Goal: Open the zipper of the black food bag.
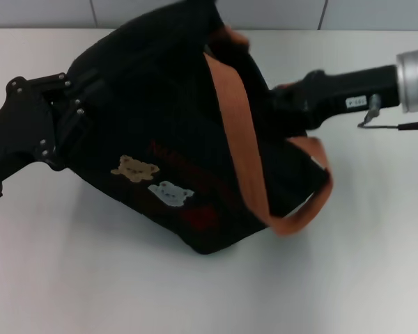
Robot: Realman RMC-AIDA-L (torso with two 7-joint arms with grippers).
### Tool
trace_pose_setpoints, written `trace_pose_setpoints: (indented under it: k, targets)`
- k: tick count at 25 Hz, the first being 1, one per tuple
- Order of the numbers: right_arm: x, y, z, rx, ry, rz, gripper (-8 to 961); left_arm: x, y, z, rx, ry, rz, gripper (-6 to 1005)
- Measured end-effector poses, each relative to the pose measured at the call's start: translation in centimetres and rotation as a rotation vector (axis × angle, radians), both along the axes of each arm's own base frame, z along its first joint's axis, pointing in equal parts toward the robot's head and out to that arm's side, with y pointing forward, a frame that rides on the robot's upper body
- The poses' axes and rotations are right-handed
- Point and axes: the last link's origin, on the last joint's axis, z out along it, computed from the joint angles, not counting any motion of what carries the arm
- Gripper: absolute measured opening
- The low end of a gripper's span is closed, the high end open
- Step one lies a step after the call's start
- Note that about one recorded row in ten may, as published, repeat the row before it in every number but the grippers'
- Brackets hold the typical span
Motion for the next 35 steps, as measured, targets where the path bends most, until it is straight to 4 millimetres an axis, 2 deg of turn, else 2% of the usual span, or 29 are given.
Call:
trace_pose_setpoints:
  k: [1, 5, 6, 7, 9, 10, 11, 13, 15, 16, 19, 21, 24, 25, 26, 27, 30, 31, 32, 35]
  targets:
    - [-0.5, -0.4, 0.7, 0.0, 0.081, 0.013, 47, 0.0, 0.0, -0.1, -0.001, 0.002, 0.003, 86]
    - [-1.2, -1.3, 2.3, 0.004, 0.218, 0.04, 51, -0.5, 0.2, -0.4, -0.005, 0.019, 0.042, 87]
    - [-1.1, -1.9, 3.4, 0.027, 0.302, 0.052, 52, -1.1, 0.2, -0.7, -0.011, 0.038, 0.089, 87]
    - [-1.1, -1.9, 3.4, 0.027, 0.302, 0.052, 53, -1.1, 0.2, -0.7, -0.011, 0.038, 0.089, 87]
    - [-0.4, -2.5, 4.6, 0.082, 0.383, 0.06, 56, -1.6, 0.2, -1.0, -0.015, 0.048, 0.122, 86]
    - [0.0, -2.8, 5.3, 0.123, 0.425, 0.071, 57, -2.6, 0.0, -1.5, -0.021, 0.062, 0.182, 86]
    - [1.2, -3.7, 6.4, 0.199, 0.485, 0.08, 58, -3.0, -0.2, -1.7, -0.024, 0.066, 0.211, 86]
    - [1.9, -4.1, 6.8, 0.231, 0.503, 0.085, 60, -4.1, -0.6, -2.3, -0.025, 0.074, 0.281, 77]
    - [3.1, -5.0, 7.0, 0.263, 0.518, 0.079, 127, -4.7, -0.6, -3.0, -0.022, 0.071, 0.343, 73]
    - [4.2, -5.7, 6.9, 0.281, 0.522, 0.058, 161, -5.1, -0.3, -3.8, -0.021, 0.057, 0.396, 73]
    - [5.3, -6.4, 6.6, 0.296, 0.521, 0.035, 276, -4.9, 0.0, -4.5, -0.023, 0.04, 0.416, 77]
    - [6.7, -7.6, 6.0, 0.318, 0.509, 0.014, 373, -3.9, 0.7, -5.8, -0.048, 0.019, 0.409, 87]
    - [7.5, -8.6, 5.5, 0.316, 0.488, 0.019, 502, -3.4, 0.8, -6.1, -0.061, 0.01, 0.389, 102]
    - [7.8, -9.2, 5.1, 0.299, 0.469, 0.039, 534, -3.2, 0.6, -5.9, -0.06, 0.001, 0.371, 107]
    - [8.2, -10.6, 4.2, 0.243, 0.423, 0.1, 566, -3.3, -0.2, -4.9, -0.044, -0.011, 0.329, 128]
    - [8.2, -10.6, 4.2, 0.243, 0.423, 0.1, 598, -3.3, -0.2, -4.9, -0.044, -0.011, 0.329, 149]
    - [8.6, -12.4, 2.7, 0.146, 0.367, 0.181, 694, -4.0, -2.1, -2.4, -0.017, 0.047, 0.227, 211]
    - [8.6, -13.0, 2.0, 0.107, 0.35, 0.208, 763, -4.6, -3.7, -1.0, -0.046, 0.12, 0.158, 232]
    - [8.6, -13.3, 1.5, 0.081, 0.343, 0.225, 833, -4.6, -3.7, -1.0, -0.046, 0.12, 0.158, 253]
    - [8.2, -13.8, 0.1, 0.032, 0.334, 0.257, 832, -5.3, -5.8, 0.2, -0.134, 0.196, 0.072, 315]
